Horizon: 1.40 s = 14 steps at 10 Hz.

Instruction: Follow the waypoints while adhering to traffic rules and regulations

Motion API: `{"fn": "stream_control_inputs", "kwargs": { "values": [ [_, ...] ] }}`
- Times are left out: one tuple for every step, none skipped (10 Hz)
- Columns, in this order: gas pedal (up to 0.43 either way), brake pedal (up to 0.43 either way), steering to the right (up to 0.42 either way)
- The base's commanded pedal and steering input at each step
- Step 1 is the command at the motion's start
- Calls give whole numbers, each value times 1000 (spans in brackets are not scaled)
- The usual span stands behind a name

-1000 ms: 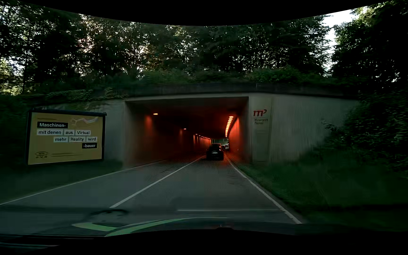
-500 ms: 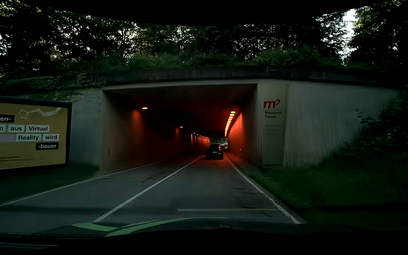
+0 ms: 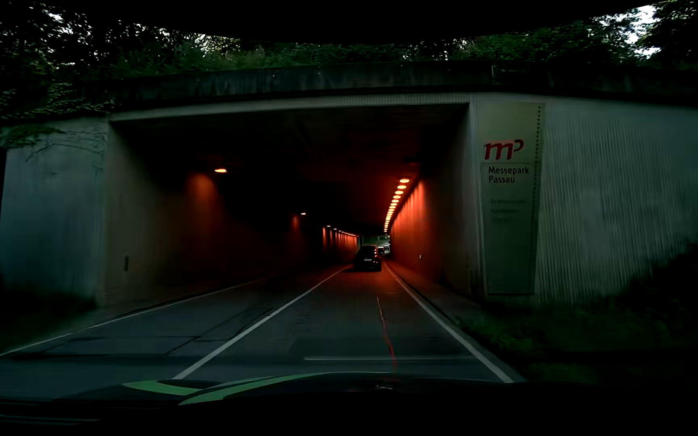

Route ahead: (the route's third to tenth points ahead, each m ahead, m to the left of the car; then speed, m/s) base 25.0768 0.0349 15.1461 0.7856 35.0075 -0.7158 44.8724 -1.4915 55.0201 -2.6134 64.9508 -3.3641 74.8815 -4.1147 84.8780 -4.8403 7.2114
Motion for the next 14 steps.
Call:
{"fn": "stream_control_inputs", "kwargs": {
  "values": [
    [0, 0, 7],
    [0, 0, 11],
    [0, 0, 12],
    [0, 0, 12],
    [0, 0, 12],
    [0, 0, 12],
    [0, 0, 12],
    [0, 0, 12],
    [0, 0, 11],
    [0, 0, 12],
    [0, 0, 12],
    [0, 0, 12],
    [0, 0, 12],
    [0, 0, 12]
  ]
}}
